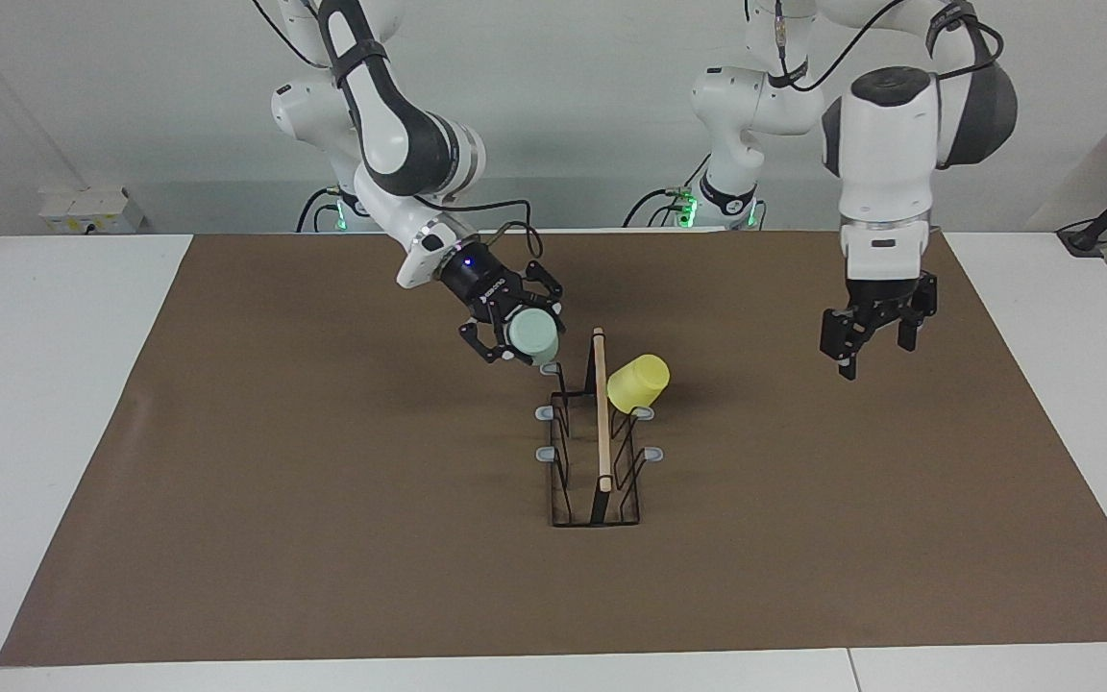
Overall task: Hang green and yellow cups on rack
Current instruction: 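Release the yellow cup on a rack peg and withdraw the left gripper, then lower the green cup onto a rack peg with the right gripper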
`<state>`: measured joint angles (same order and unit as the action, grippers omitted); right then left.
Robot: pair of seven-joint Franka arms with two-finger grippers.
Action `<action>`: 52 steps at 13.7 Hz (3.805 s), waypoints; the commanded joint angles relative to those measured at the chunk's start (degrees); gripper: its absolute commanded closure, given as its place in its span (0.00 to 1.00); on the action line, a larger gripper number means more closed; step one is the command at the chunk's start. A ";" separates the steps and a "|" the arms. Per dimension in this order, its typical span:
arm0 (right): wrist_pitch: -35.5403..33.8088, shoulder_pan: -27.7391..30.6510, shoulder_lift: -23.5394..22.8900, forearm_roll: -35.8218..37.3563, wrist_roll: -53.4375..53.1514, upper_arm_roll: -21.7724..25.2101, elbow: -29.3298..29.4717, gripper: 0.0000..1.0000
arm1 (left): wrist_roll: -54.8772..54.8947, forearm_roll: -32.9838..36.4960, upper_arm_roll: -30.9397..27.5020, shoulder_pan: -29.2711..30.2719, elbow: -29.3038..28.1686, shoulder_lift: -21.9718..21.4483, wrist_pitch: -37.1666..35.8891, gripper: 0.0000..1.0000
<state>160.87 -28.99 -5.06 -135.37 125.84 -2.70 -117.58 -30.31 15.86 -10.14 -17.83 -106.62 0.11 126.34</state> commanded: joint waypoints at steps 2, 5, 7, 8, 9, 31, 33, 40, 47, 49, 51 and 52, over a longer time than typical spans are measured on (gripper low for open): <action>0.15 0.16 -1.79 -3.50 5.29 0.07 0.25 1.00 | 17.69 -9.60 0.65 6.40 -0.17 -1.43 -3.19 0.00; -0.29 0.16 -3.55 -6.38 7.66 0.07 0.77 1.00 | 28.87 -13.48 0.39 8.86 5.09 -1.25 -13.63 0.00; -0.29 0.16 -3.64 -9.12 10.99 0.07 0.69 1.00 | 32.92 -14.28 0.30 9.04 9.65 -0.55 -21.10 0.00; -0.29 0.16 -3.64 -9.56 11.27 0.07 0.69 1.00 | 34.77 -15.32 0.30 9.13 11.85 -0.29 -24.79 0.00; -0.29 0.07 -3.55 -10.17 11.27 -0.02 0.69 1.00 | 37.49 -16.12 0.21 9.13 12.39 -0.20 -26.75 0.00; -15.24 -0.54 -10.14 -28.11 27.36 0.16 -4.67 1.00 | 40.24 -16.30 5.57 13.70 11.61 -1.69 -32.22 0.00; -14.36 -0.72 -10.14 -28.20 27.44 0.16 -4.67 1.00 | 39.89 -16.21 5.48 13.18 11.00 -1.69 -31.60 0.00; -4.43 -1.42 -9.09 -28.46 22.88 -0.02 -0.73 0.00 | 40.06 -16.21 5.48 13.18 10.99 -1.60 -31.86 0.00; 7.78 -1.69 -4.00 -26.27 16.02 -0.99 3.93 0.00 | 40.06 -16.21 5.48 13.18 10.99 -1.60 -31.86 0.00; 11.73 -1.60 -2.42 -21.90 13.92 -0.99 4.99 0.00 | 40.06 -16.21 5.48 13.18 10.99 -1.60 -31.86 0.00; 15.78 -1.25 -1.71 -13.65 12.68 -0.90 6.39 0.00 | 40.06 -16.21 5.48 13.18 10.99 -1.60 -31.86 0.00; 16.14 -1.07 -1.62 -10.48 12.68 -0.81 6.66 0.00 | 40.06 -16.21 5.48 13.18 10.99 -1.60 -31.86 0.00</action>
<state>175.08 -30.91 -7.14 -145.49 136.26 -3.46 -112.01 9.22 0.51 -4.74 -4.95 -95.33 -0.95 94.98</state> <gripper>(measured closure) 0.000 0.000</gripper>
